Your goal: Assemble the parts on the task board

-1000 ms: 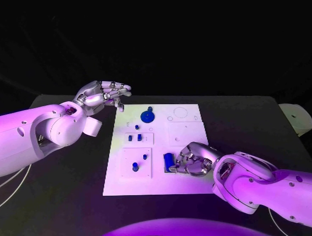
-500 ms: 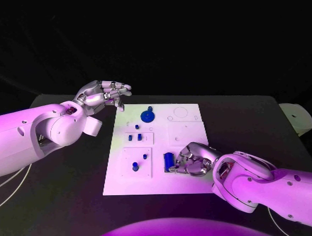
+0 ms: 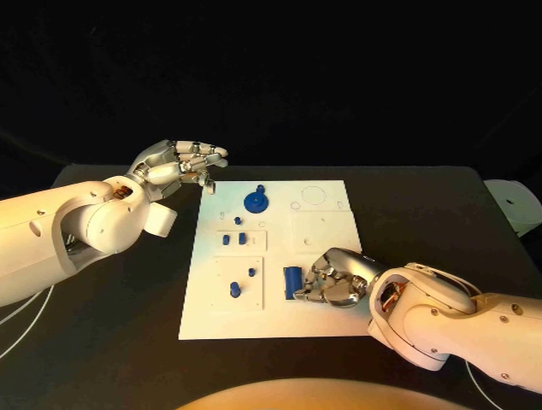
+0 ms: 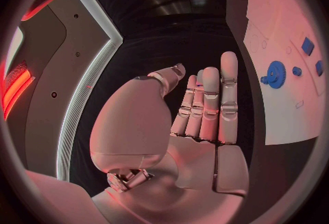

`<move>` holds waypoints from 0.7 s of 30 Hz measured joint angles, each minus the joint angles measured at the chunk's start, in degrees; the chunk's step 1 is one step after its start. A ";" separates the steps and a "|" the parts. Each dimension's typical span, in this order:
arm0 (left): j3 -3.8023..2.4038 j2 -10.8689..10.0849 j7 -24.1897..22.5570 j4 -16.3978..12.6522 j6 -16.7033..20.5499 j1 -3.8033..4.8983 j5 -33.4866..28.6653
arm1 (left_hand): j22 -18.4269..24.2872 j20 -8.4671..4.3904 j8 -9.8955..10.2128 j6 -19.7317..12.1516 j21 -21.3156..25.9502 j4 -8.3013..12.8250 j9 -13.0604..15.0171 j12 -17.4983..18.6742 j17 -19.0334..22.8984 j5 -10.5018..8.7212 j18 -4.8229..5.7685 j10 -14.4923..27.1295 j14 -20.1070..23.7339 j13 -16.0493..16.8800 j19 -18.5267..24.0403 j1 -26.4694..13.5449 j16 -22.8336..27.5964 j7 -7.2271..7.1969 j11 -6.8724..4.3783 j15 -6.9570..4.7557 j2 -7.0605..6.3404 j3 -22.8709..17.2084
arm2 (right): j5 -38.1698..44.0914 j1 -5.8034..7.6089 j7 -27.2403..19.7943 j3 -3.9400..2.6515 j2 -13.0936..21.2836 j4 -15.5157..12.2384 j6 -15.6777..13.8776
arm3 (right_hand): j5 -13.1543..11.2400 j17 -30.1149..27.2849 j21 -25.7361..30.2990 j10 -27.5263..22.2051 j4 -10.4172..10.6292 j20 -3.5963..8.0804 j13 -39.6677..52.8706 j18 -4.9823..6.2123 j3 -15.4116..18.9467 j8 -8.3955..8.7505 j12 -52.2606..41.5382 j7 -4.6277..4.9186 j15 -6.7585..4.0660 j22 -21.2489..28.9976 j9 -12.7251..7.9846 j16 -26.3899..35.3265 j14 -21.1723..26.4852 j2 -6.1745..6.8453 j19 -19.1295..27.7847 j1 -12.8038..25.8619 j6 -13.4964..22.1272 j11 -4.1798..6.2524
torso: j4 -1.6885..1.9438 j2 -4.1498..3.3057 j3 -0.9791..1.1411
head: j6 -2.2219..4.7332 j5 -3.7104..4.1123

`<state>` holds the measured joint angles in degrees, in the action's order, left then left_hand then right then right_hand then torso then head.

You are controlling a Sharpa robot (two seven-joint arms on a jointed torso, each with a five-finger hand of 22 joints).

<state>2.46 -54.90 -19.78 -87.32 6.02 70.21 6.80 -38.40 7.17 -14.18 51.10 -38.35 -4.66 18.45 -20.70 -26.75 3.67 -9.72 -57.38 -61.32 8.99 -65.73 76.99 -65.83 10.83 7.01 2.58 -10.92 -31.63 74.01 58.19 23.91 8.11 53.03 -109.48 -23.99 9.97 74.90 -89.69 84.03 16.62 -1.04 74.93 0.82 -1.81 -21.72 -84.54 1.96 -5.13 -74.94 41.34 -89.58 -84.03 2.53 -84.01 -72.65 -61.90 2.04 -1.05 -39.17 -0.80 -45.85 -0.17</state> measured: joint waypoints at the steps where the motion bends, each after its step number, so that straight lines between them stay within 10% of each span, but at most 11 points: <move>1: 0.00 -0.01 0.00 0.00 0.00 0.00 0.00 | 0.04 0.00 0.00 0.00 0.08 0.00 0.00 -0.12 0.03 0.00 0.00 0.15 0.00 0.00 0.00 0.00 0.00 0.00 -0.15 0.00 0.00 0.00 | 0.02 0.00 -0.02 0.00 0.15 -0.06 0.00 | 0.00 0.01 0.00 0.00 0.13 0.00 0.00 0.00 0.13 0.00 0.00 0.00 0.00 0.00 0.00 0.00 0.00 0.14 0.00 -0.14 0.00 0.00 | 0.00 0.00 0.00 | -0.01 0.00; 15: 0.00 -0.04 0.05 0.03 0.01 0.00 0.00 | 0.05 0.00 0.00 0.00 0.08 0.00 0.00 -0.12 0.05 0.00 0.00 0.15 0.00 0.00 0.00 0.00 0.00 0.00 -0.15 0.00 0.00 0.00 | 0.45 0.23 -0.83 0.00 3.72 -1.61 -0.90 | -0.31 0.04 0.00 0.00 -0.03 0.00 -0.01 0.00 0.31 0.00 0.01 0.09 0.00 0.01 -0.30 0.00 0.00 0.66 0.00 -0.23 0.53 0.00 | -0.05 0.03 0.04 | -0.08 0.03; 21: 0.02 0.03 0.01 0.09 0.02 0.00 0.00 | 0.05 0.00 0.00 0.00 0.08 0.00 0.00 -0.12 0.05 0.00 0.00 0.15 0.00 -0.05 0.00 0.00 0.00 0.00 -0.15 0.00 0.00 0.00 | -0.33 3.00 -2.72 -0.08 7.92 -1.37 -3.06 | 0.69 0.04 0.00 0.07 -0.04 0.00 0.02 -0.01 0.29 2.07 4.25 1.42 0.04 0.01 -1.41 0.15 0.01 0.64 0.00 -1.73 2.90 -0.76 | -0.10 0.09 0.01 | 0.07 0.32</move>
<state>2.48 -54.87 -19.77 -87.22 6.04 70.21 6.80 -38.35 7.17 -14.18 51.10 -38.27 -4.66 18.46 -20.81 -26.70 3.67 -9.72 -57.23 -61.32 8.94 -65.73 76.99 -65.83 10.83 6.86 2.58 -10.92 -31.63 73.68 61.18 21.19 8.04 60.96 -110.85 -27.05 10.66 74.94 -89.69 84.10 16.58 -1.04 74.95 0.81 -1.51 -19.65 -80.29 3.38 -5.09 -74.92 39.93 -89.44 -84.02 3.17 -84.00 -74.38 -59.00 1.28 -1.15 -39.07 -0.80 -45.78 0.15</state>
